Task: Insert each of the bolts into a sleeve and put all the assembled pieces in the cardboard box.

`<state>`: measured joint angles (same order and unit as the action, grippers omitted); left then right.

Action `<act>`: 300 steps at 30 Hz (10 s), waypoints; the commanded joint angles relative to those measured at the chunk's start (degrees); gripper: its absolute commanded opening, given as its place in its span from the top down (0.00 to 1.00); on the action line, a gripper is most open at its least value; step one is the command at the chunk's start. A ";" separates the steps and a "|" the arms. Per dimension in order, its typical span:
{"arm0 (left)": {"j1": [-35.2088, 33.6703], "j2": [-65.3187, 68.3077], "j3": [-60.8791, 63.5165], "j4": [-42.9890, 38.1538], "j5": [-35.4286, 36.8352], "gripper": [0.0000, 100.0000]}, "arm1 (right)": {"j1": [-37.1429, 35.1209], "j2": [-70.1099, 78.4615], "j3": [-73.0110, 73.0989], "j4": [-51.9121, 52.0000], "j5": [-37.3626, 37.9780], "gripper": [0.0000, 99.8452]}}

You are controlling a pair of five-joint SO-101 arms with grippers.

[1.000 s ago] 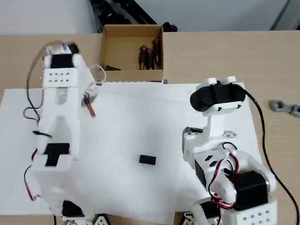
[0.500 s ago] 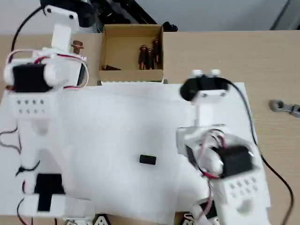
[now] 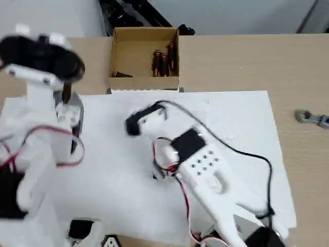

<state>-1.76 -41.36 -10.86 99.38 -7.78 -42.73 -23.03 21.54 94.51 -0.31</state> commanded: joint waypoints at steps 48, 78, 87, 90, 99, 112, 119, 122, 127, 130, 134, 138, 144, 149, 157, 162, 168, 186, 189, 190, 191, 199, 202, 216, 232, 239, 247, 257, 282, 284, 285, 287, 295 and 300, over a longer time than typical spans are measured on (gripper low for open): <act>-0.09 -14.86 5.32 -0.26 0.35 0.99 | -0.84 0.92 11.52 -15.60 33.14 0.83; -0.09 -14.51 5.41 -0.26 0.35 0.99 | -1.01 0.92 19.16 -24.57 31.12 0.83; -0.09 -14.42 5.41 -0.26 0.35 0.99 | -1.01 3.91 19.16 -26.86 31.12 0.83; -0.09 -14.42 5.41 -0.26 0.35 0.99 | -1.01 8.04 19.16 -28.97 31.12 0.83; -0.18 -14.59 5.41 -0.26 0.35 0.99 | -1.01 12.79 19.08 -31.08 31.12 0.83; -0.18 -14.68 5.41 -0.26 0.35 0.99 | -1.01 13.14 19.16 -30.99 31.12 0.99; -0.18 -14.77 5.41 -0.26 0.35 0.99 | -1.01 12.53 18.81 -29.41 31.12 0.99; -0.18 -14.77 5.41 -0.26 0.35 0.99 | -0.75 11.56 18.73 -28.09 31.12 0.99; -0.18 -14.51 5.41 -0.62 0.35 0.99 | -0.57 1.54 18.73 -24.13 30.95 0.99; -0.09 -14.33 5.41 -1.67 0.35 0.99 | 1.27 -9.63 18.73 -24.13 27.25 0.99; -0.09 -14.24 5.67 -5.63 0.35 0.99 | 4.79 -26.33 18.73 -25.89 22.15 1.00; -0.09 -14.33 9.98 -8.26 0.35 0.99 | 7.34 -42.42 18.73 -29.67 21.19 1.00; 0.00 -14.42 15.87 -13.19 0.35 0.99 | 12.53 -58.68 19.08 -30.11 21.45 1.00; 0.18 -14.33 20.00 -18.20 0.35 0.99 | 17.63 -64.04 19.25 -27.03 21.01 1.00; 0.26 -14.33 21.76 -20.48 0.35 0.99 | 16.57 -69.41 19.25 -24.66 5.63 1.00; 0.26 -14.33 21.76 -20.57 0.35 0.99 | 14.37 -72.48 23.91 -33.54 -10.37 1.00; 0.35 -14.33 21.76 -20.48 0.62 0.99 | 13.23 -73.63 34.11 -44.18 -13.89 1.00; 11.96 -13.45 22.20 -35.34 0.79 0.99 | -1.45 -73.36 51.60 -63.87 -11.25 1.00; 12.22 -13.45 20.53 -36.04 5.45 0.99 | -2.15 -71.34 52.75 -65.89 -9.41 1.00; 12.22 -13.45 19.65 -36.40 8.53 0.99 | -2.15 -70.20 52.75 -66.24 -9.05 1.00; 12.22 -13.27 18.77 -36.40 10.99 0.99 | -2.15 -69.14 52.66 -66.51 -8.88 1.00; 19.52 -13.01 16.66 -36.31 15.21 0.99 | -1.89 -66.77 52.57 -70.46 -7.38 1.00; 22.42 -12.84 16.66 -36.31 15.21 0.99 | -1.89 -66.86 52.57 -70.46 -7.38 1.00; 30.15 -12.75 21.93 -36.31 19.08 0.99 | -1.89 -66.77 52.57 -70.90 -7.38 1.00; 29.98 -12.92 29.85 -37.80 23.21 0.99 | -1.80 -67.03 52.57 -70.99 -7.38 1.00; 30.33 -12.92 29.85 -37.45 23.38 0.99 | 1.19 -67.12 52.57 -71.87 -7.38 1.00; 30.42 -12.92 29.85 -37.45 23.56 0.99 | 1.19 -66.59 52.66 -73.80 -7.38 1.00; 33.49 -12.92 29.76 -37.54 23.47 0.99 | 1.27 -66.59 52.75 -73.36 -7.38 1.00; 33.41 -12.92 32.22 -38.51 23.03 0.99 | 3.74 -66.68 52.66 -73.80 -7.82 1.00; 33.41 -12.92 33.01 -39.65 23.03 0.99 | 3.74 -66.68 52.66 -73.80 -7.82 1.00; 33.41 -12.92 33.45 -40.18 23.03 0.99 | 3.74 -66.68 52.66 -73.71 -7.82 1.00; 33.41 -12.84 34.15 -40.88 23.03 0.99 | 3.74 -66.68 52.66 -73.71 -7.82 1.00; 33.41 -12.84 35.03 -41.23 23.03 0.99 | 3.65 -66.68 52.66 -73.63 -7.82 1.00; 33.41 -12.84 35.03 -40.88 23.03 0.99 | 3.65 -66.68 52.66 -73.54 -7.82 1.00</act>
<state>31.74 -54.29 24.48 59.56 15.34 -39.56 -89.85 74.73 22.24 -8.22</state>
